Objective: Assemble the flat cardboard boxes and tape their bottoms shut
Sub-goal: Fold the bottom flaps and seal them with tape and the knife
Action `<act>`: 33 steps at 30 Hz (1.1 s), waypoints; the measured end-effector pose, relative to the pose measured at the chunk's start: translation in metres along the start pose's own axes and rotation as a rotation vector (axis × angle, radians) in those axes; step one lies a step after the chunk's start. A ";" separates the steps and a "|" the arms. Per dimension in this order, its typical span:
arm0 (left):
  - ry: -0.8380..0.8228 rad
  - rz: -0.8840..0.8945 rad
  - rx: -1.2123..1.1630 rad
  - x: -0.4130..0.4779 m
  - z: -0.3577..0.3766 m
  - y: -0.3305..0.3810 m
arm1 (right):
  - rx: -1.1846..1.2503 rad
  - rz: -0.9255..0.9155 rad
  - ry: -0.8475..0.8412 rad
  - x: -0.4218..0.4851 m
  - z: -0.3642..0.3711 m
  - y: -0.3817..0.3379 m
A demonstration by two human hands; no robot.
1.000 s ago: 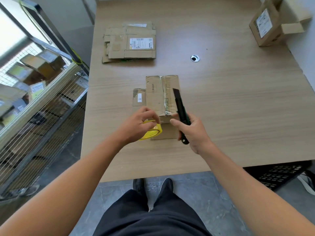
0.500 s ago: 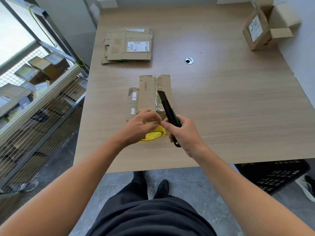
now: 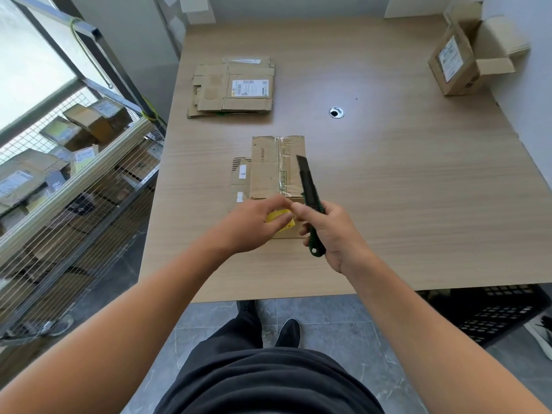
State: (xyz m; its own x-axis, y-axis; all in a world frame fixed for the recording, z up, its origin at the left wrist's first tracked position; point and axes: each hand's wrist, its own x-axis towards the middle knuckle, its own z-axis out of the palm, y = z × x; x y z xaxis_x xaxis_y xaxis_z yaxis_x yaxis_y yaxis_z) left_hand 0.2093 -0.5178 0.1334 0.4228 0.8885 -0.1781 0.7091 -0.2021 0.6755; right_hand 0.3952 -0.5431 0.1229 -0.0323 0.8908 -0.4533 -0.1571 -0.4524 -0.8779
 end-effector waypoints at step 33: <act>-0.031 -0.064 0.327 0.076 -0.032 -0.146 | -0.091 -0.009 0.451 0.117 -0.014 0.056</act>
State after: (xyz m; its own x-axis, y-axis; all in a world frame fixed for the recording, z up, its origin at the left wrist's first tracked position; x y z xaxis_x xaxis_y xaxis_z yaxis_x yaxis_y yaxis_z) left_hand 0.1198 -0.4075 0.0438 0.3851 0.8919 -0.2372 0.8762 -0.2727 0.3974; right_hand 0.3967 -0.4649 0.0181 0.4044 0.7961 -0.4502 -0.0674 -0.4650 -0.8828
